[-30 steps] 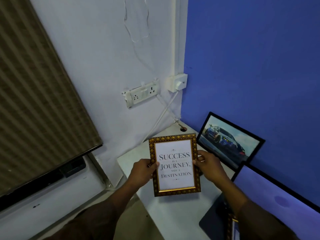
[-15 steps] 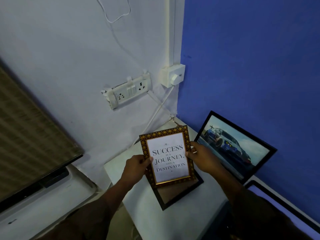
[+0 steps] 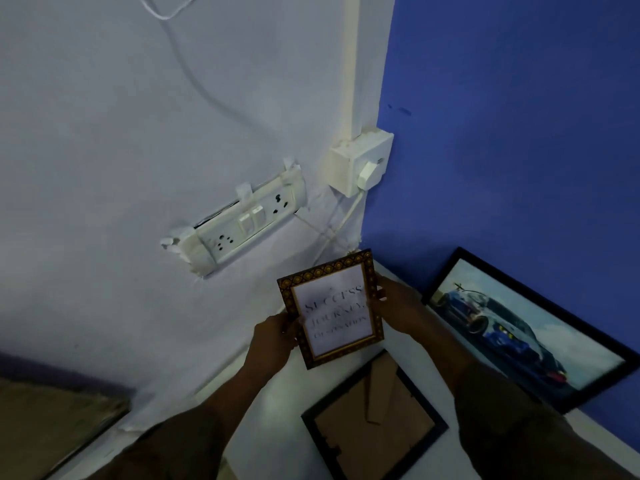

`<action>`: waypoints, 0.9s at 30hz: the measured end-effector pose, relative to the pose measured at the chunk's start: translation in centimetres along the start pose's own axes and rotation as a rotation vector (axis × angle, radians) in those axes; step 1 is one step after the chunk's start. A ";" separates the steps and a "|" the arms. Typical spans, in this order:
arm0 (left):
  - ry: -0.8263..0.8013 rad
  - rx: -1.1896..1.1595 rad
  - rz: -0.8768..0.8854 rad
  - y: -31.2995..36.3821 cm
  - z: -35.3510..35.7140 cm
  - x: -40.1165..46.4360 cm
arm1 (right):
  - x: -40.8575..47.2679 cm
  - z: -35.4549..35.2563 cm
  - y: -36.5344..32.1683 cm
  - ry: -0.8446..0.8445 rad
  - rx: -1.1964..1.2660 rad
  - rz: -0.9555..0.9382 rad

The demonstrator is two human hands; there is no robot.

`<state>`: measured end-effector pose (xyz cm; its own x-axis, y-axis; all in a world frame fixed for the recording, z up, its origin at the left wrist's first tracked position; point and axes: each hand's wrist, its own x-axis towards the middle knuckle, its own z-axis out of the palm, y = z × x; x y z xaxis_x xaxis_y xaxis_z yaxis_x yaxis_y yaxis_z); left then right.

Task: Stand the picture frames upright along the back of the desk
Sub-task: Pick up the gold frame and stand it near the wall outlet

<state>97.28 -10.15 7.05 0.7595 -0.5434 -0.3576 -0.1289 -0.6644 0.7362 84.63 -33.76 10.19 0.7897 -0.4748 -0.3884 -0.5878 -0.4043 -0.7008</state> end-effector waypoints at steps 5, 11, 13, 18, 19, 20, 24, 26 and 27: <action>0.011 -0.011 -0.035 -1.4 -0.9 3.8 | 4.5 1.2 -0.6 -0.012 0.014 0.047; 0.002 -0.011 -0.047 -2.2 -1.5 6.0 | 7.7 1.9 -1.4 0.006 0.018 0.083; 0.030 -0.025 -0.043 -2.2 -1.8 6.5 | 8.4 2.2 -1.6 -0.006 0.017 0.071; -0.022 0.004 -0.044 -2.1 -2.2 7.2 | 9.8 2.7 -2.0 -0.015 0.000 0.065; -0.028 0.029 -0.036 -2.1 -2.3 7.2 | 10.0 2.8 -2.0 -0.008 0.004 0.069; -0.024 0.025 -0.035 -2.2 -2.4 7.3 | 10.3 3.1 -1.9 -0.002 0.014 0.074; -0.005 -0.061 -0.052 -2.7 -2.5 7.2 | 10.3 4.0 -1.5 0.002 0.089 0.084; -0.003 -0.077 -0.069 -2.9 -2.5 7.1 | 10.0 4.3 -1.3 0.004 0.121 0.095; 0.001 -0.083 -0.081 -3.1 -2.5 7.0 | 9.7 4.3 -1.2 0.011 0.134 0.107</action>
<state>104.58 -10.65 3.68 0.7662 -0.4890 -0.4170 -0.0136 -0.6611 0.7502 93.75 -34.46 4.71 0.7217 -0.5185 -0.4586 -0.6387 -0.2434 -0.7299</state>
